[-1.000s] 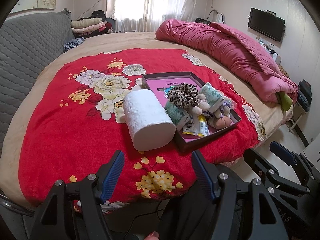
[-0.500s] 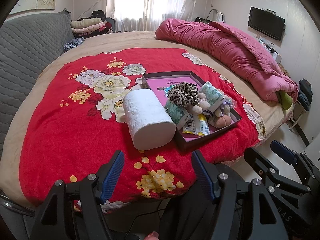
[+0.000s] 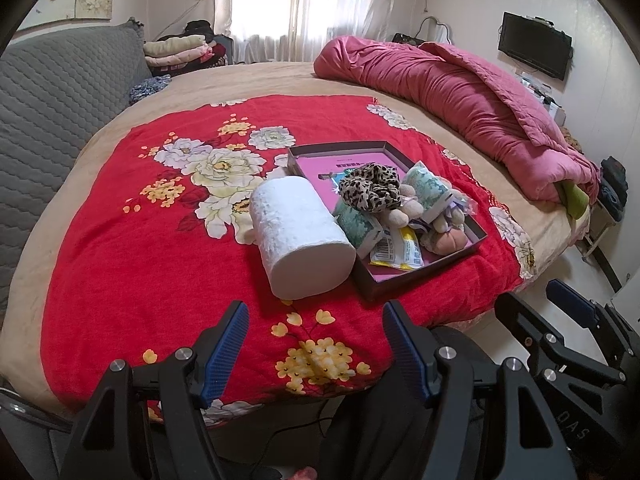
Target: Organize soft objects
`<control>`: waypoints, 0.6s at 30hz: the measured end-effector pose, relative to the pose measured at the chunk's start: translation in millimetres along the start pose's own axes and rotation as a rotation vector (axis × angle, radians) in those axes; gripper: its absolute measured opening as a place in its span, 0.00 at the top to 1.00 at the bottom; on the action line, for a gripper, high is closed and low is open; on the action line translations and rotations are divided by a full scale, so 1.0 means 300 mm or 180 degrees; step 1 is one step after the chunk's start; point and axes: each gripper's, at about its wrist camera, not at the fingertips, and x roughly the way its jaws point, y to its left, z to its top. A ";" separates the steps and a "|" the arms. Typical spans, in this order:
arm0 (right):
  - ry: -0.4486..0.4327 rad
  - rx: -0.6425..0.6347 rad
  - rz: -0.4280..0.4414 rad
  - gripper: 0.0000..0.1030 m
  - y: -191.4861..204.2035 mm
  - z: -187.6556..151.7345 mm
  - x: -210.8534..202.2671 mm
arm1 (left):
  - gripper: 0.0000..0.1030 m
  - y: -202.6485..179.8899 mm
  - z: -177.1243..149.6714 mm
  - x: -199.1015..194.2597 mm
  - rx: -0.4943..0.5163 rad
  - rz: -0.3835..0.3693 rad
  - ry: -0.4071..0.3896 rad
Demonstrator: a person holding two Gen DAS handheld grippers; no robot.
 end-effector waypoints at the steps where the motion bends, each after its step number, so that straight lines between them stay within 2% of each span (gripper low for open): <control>1: 0.0003 0.0001 0.0000 0.26 0.000 0.000 -0.001 | 0.33 0.002 -0.001 0.000 0.0002 0.0006 0.0001; 18: 0.0062 -0.0003 0.0004 0.26 0.003 -0.003 0.018 | 0.33 0.007 -0.009 0.026 -0.0009 0.0036 0.0086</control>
